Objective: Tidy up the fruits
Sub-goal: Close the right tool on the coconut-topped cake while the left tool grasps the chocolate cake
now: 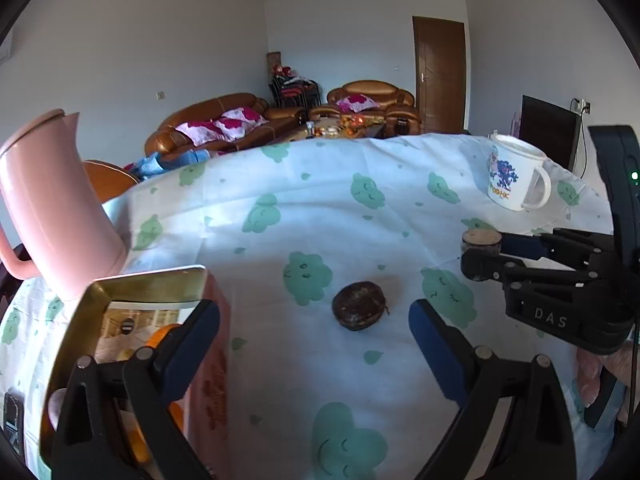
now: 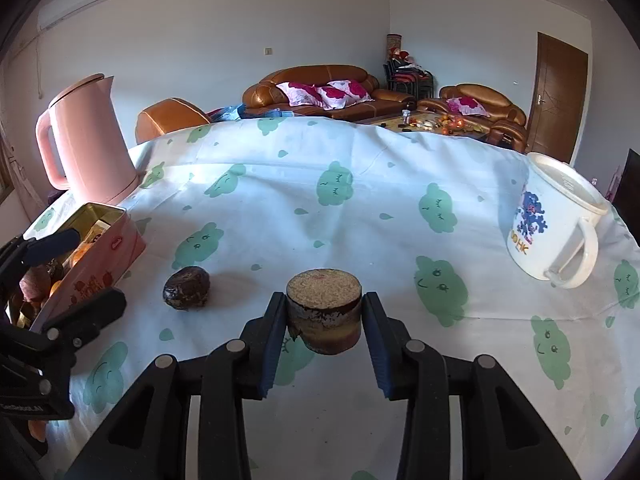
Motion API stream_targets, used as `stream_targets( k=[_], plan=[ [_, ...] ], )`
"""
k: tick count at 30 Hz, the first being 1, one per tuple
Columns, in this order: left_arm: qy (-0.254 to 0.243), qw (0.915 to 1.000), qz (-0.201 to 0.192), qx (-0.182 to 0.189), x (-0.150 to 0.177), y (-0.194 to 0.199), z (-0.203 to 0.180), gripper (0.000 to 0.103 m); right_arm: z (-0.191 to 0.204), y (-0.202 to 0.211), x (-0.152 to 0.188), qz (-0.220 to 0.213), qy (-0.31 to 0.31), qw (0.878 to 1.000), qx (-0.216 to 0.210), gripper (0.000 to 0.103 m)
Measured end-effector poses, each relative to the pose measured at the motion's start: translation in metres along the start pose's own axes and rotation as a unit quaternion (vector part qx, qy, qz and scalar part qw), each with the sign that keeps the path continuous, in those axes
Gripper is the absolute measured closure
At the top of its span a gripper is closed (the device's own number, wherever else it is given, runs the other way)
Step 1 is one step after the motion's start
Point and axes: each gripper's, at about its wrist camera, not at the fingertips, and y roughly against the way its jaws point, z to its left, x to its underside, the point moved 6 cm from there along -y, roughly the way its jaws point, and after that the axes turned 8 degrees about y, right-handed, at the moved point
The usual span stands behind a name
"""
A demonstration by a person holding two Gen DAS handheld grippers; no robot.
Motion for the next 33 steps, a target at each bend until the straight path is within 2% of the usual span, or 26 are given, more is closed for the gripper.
stream_targets(
  k=[6,9,12,16,17,18,19,23,33],
  plan=[
    [-0.011,0.9991,0.041,0.009,-0.001,-0.030,-0.020,0.009,-0.004,-0.001,0.000,0.001,-0.006,1.000,0.001,0.063],
    [-0.004,0.9975,0.069,0.014,0.001,-0.045,-0.022,0.019,-0.005,-0.002,0.001,0.001,-0.009,1.000,0.000,0.063],
    [0.005,0.9954,0.093,0.021,0.007,-0.057,-0.022,0.021,-0.005,-0.001,0.001,0.000,-0.010,1.000,0.000,0.063],
    [0.012,0.9931,0.111,0.035,0.011,-0.063,-0.022,0.036,-0.003,-0.002,0.000,0.001,-0.005,1.000,0.001,0.063],
    [0.014,0.9923,0.116,0.041,0.011,-0.065,-0.022,0.042,-0.003,-0.002,0.001,0.002,-0.005,1.000,0.000,0.063],
    [0.017,0.9914,0.121,0.047,0.012,-0.066,-0.022,0.057,-0.003,-0.002,0.001,0.002,-0.005,1.000,-0.001,0.063],
    [0.021,0.9914,0.120,0.048,0.012,-0.066,-0.021,0.061,-0.003,-0.002,0.000,0.001,-0.005,1.000,-0.001,0.063],
    [0.030,0.9913,0.114,0.058,0.011,-0.063,-0.019,0.061,-0.003,-0.001,0.000,-0.002,-0.005,1.000,-0.001,0.063],
    [0.026,0.9962,0.065,0.052,0.001,-0.046,-0.017,0.061,0.000,0.010,-0.002,-0.031,0.002,1.000,0.001,0.063]
  ],
)
